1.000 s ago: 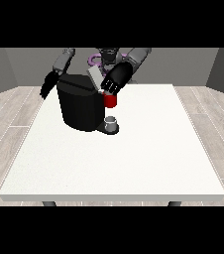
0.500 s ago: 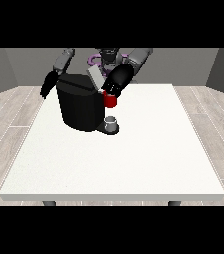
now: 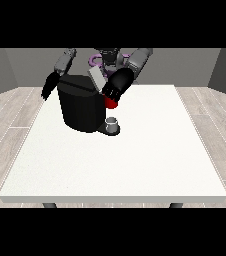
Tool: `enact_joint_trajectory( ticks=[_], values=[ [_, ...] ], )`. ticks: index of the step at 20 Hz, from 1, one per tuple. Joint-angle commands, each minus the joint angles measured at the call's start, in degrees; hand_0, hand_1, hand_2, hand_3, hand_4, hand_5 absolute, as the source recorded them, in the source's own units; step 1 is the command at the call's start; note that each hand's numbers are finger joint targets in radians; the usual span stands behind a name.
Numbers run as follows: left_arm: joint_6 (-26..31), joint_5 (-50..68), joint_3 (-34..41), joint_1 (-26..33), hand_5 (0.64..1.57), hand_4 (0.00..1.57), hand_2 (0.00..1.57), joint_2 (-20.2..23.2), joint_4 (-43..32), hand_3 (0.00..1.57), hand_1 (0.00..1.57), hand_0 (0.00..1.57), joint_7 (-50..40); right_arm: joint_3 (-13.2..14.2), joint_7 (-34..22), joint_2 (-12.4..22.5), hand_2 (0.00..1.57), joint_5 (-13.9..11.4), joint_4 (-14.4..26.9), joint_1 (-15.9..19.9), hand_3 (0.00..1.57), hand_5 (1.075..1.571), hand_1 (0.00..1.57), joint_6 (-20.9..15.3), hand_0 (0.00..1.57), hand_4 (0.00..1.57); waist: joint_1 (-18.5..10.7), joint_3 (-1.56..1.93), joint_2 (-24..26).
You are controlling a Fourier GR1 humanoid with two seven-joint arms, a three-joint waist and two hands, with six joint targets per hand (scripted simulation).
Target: Insert the coffee pod into the coffee machine and close the lid
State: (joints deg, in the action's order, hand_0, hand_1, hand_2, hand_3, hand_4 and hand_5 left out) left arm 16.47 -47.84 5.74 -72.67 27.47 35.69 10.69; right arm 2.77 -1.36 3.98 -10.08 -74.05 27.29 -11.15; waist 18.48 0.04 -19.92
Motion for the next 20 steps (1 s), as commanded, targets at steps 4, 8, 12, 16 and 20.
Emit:
enact_joint_trajectory(
  ticks=[4, 8, 12, 16, 20],
  values=[
    [-3.95, -0.03, 0.66, -0.34, 1.571, 0.0, 1.21, -2.4, 0.26, 0.95, 1.25, 1.25, 0.61, 0.24, -0.37, -0.08, 0.0, 0.4, 0.23, 1.14, 0.0, 1.571, 0.0, 0.17, 0.0, 0.08, 0.41, -0.03, -0.91],
    [-4.1, -1.06, 0.36, 1.29, 1.571, 0.0, 1.21, 1.19, 0.1, 0.97, 1.23, 1.23, 5.03, 0.14, -1.16, 1.03, 0.0, -0.42, -0.4, -0.07, 0.0, 1.571, 0.0, 0.25, 0.0, 0.11, -0.27, -0.05, -1.01],
    [-3.4, -2.23, 0.05, -2.89, 1.571, 0.0, 1.12, 3.28, 0.64, 0.84, 1.14, 1.14, 4.96, 0.81, 0.23, 1.76, 0.0, -0.55, 0.87, 2.21, 0.0, 1.571, 0.0, 0.22, 0.0, 0.22, 0.75, -0.02, -3.85],
    [-5.99, -3.78, -0.4, -0.9, 1.571, 0.0, 0.98, 4.16, -0.28, 0.69, 0.92, 0.92, 6.66, -1.13, 0.01, 0.78, 0.0, -1.29, -1.66, 1.08, 0.0, 1.571, 0.0, 0.4, 0.0, 0.19, 1.73, -0.04, -3.65],
    [-6.97, -4.93, -0.91, -0.26, 1.571, 0.0, 0.69, 4.04, -0.16, 0.55, 0.0, 0.0, 6.17, 0.3, -1.4, 1.63, 0.0, -0.68, -0.91, 1.01, 0.0, 1.571, 0.0, 0.4, 0.0, 0.09, 1.01, -0.04, -2.86]
  ],
)
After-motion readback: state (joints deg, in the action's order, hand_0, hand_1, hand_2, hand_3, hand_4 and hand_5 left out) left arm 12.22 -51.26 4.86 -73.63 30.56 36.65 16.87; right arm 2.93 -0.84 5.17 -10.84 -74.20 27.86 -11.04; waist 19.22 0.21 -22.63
